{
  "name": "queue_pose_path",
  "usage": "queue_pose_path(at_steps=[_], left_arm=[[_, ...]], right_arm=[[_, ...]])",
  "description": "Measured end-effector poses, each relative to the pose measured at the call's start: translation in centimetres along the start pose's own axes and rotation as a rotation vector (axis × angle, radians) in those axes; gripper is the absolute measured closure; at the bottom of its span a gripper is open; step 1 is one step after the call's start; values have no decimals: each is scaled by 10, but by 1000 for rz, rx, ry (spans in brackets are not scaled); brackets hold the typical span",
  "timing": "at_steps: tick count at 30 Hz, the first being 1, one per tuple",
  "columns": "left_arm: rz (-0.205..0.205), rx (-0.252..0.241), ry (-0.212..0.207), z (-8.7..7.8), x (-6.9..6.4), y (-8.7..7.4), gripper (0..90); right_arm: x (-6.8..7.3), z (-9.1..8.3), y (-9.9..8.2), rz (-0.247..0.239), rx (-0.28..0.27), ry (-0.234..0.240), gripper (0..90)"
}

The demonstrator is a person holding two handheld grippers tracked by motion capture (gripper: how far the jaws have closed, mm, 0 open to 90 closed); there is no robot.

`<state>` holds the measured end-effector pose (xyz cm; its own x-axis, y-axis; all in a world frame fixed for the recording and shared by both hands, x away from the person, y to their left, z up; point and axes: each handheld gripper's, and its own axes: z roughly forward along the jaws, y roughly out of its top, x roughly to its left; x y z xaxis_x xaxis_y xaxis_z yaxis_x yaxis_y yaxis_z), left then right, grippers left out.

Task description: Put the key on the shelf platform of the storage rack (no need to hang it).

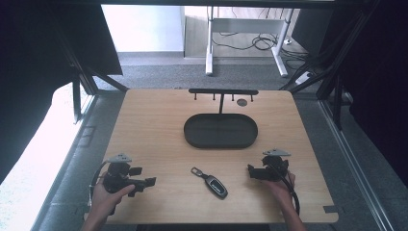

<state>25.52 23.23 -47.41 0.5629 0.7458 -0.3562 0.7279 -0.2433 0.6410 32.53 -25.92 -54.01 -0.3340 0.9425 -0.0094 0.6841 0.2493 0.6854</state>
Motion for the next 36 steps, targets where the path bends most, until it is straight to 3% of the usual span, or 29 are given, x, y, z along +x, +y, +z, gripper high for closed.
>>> queue_pose_path(at_steps=[3,6,8,16,27,36], left_arm=[[-6,2,3,0,0,-2,196],[4,-3,2,-1,-4,-2,196],[10,-6,0,-2,-5,-1,196],[0,3,8,0,-2,-2,196],[-12,-9,19,-5,2,-2,196],[-8,-13,15,-6,2,-1,196]], right_arm=[[-2,-6,1,-6,15,-6,141],[-4,-12,-1,13,-4,10,178],[-5,-17,-3,18,-8,39,185],[-11,-35,-2,14,-40,70,237],[-2,-45,9,-61,-28,127,275],[0,-61,21,-77,-41,158,279]])
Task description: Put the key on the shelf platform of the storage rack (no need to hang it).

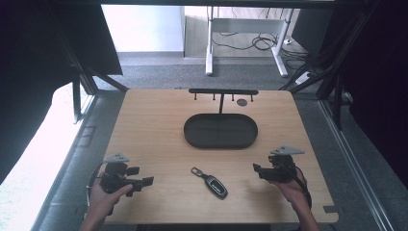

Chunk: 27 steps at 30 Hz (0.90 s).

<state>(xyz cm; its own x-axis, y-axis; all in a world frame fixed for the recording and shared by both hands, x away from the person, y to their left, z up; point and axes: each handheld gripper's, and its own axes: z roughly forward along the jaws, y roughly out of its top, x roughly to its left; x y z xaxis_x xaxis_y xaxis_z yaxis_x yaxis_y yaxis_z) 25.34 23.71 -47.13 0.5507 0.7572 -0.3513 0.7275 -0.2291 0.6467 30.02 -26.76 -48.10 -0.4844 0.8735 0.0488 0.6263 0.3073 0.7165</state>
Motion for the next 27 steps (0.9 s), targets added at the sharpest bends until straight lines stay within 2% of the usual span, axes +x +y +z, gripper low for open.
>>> queue_pose_path(at_steps=[6,12,20,27], left_arm=[[2,-2,0,0,-1,1,196],[2,-2,-4,0,-1,1,196],[3,-1,-5,1,-2,1,196],[4,1,-7,1,-2,1,196]], right_arm=[[11,-12,18,-45,6,25,291],[18,-16,31,-70,28,52,312],[33,-17,48,-124,75,81,336],[44,-12,57,-153,99,106,341]])
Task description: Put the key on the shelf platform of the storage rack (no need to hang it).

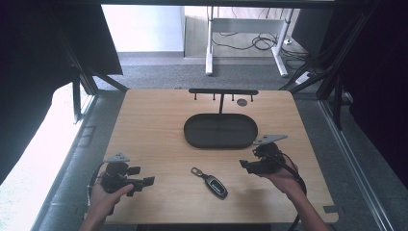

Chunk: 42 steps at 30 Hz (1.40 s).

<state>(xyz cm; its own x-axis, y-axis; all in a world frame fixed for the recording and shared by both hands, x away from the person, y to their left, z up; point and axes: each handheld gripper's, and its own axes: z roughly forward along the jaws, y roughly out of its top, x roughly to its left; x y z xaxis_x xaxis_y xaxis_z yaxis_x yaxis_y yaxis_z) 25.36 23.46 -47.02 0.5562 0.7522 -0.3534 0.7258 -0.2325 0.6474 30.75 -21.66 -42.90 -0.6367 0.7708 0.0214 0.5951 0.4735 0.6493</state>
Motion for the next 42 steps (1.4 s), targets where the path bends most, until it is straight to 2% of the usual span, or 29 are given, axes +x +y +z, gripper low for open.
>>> queue_pose_path(at_steps=[17,29,39,42], left_arm=[[2,9,-2,3,-1,0,196],[5,12,-4,4,-2,0,196],[6,14,-5,5,-2,0,196],[10,21,-8,6,-2,0,196]], right_arm=[[27,21,20,-75,56,57,345],[42,32,27,-118,81,76,344],[49,39,30,-131,96,93,348],[55,43,31,-136,115,99,351]])
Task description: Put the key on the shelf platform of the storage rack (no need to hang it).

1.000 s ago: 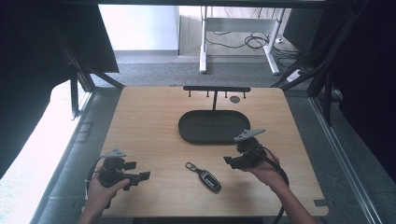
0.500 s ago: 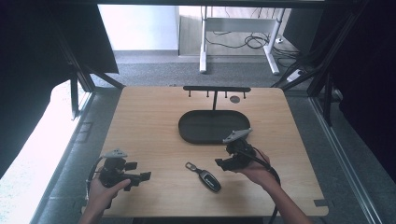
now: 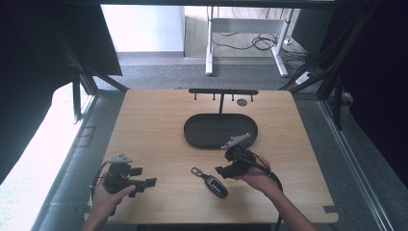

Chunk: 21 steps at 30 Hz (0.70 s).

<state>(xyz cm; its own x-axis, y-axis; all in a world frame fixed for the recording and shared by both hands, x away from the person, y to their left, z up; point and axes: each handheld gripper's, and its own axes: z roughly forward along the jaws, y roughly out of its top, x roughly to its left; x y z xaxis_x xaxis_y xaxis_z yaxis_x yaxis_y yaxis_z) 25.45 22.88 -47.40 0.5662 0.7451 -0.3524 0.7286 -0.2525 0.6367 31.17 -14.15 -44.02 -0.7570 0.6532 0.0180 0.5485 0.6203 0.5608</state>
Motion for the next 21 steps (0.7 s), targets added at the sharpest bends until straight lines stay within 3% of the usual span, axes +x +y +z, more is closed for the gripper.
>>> queue_pose_path(at_steps=[11,21], left_arm=[[1,-6,-4,-1,-1,0,196],[-1,-7,-5,-2,1,0,196]], right_arm=[[17,15,5,-32,46,21,350],[30,40,-3,-51,130,37,349]])
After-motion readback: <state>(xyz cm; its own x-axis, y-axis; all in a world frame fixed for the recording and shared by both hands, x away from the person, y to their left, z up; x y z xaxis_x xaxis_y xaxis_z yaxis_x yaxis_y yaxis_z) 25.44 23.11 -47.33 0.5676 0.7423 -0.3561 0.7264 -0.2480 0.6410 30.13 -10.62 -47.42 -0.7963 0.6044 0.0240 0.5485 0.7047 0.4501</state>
